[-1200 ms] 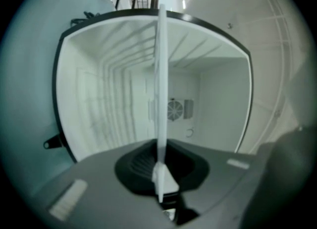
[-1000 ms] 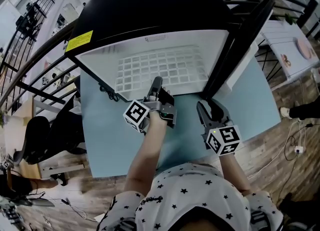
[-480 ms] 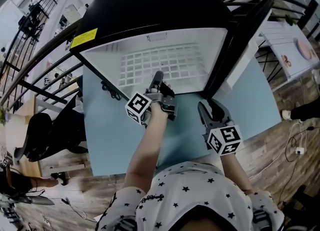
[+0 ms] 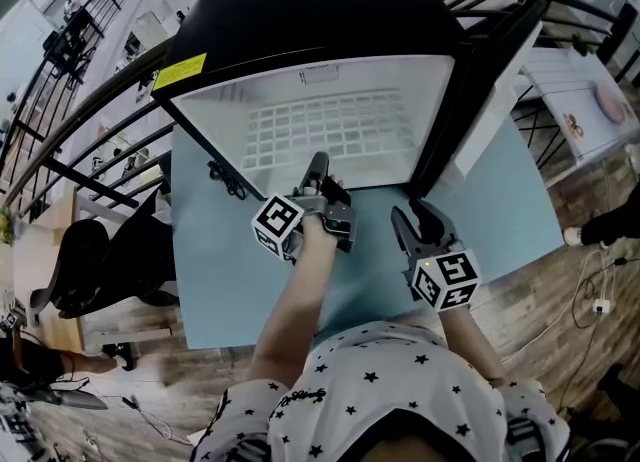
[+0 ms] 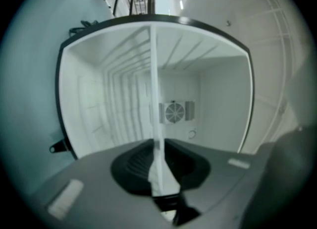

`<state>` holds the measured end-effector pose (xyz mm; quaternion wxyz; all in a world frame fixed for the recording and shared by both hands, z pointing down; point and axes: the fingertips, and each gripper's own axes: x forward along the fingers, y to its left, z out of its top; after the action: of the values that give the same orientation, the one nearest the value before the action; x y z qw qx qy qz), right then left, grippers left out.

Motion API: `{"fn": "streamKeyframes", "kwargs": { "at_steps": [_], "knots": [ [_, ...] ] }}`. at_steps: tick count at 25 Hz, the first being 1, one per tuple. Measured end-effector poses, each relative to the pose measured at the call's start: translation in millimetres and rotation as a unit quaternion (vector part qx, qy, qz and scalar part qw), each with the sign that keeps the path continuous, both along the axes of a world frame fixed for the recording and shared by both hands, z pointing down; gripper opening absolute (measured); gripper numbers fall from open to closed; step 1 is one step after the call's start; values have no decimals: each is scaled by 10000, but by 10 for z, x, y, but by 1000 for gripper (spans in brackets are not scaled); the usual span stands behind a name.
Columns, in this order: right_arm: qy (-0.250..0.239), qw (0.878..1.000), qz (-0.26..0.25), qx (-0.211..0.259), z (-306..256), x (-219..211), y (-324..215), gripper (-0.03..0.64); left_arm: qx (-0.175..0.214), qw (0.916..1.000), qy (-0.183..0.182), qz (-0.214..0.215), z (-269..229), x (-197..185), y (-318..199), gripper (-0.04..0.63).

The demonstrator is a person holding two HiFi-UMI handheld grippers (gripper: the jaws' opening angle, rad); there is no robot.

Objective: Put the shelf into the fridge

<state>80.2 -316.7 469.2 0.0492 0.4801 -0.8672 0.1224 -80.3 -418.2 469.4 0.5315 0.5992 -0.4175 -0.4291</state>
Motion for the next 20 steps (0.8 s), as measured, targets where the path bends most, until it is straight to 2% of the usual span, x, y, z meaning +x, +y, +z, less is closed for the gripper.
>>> {"fn": "streamKeyframes", "kwargs": {
  "at_steps": [7,14,20],
  "knots": [
    [-37,10000,-16,0,-2,-27,22,141,-41,10000,16,47,52,-18,49,35],
    [-48,9999,82,-84,51,43,43,140,-28,9995,-129,-285,57,-19,61,37],
    [-64,9998,131,-117,85,41,-10,140,34,9995,-91,-300,54,-44,24,35]
  ]
}}
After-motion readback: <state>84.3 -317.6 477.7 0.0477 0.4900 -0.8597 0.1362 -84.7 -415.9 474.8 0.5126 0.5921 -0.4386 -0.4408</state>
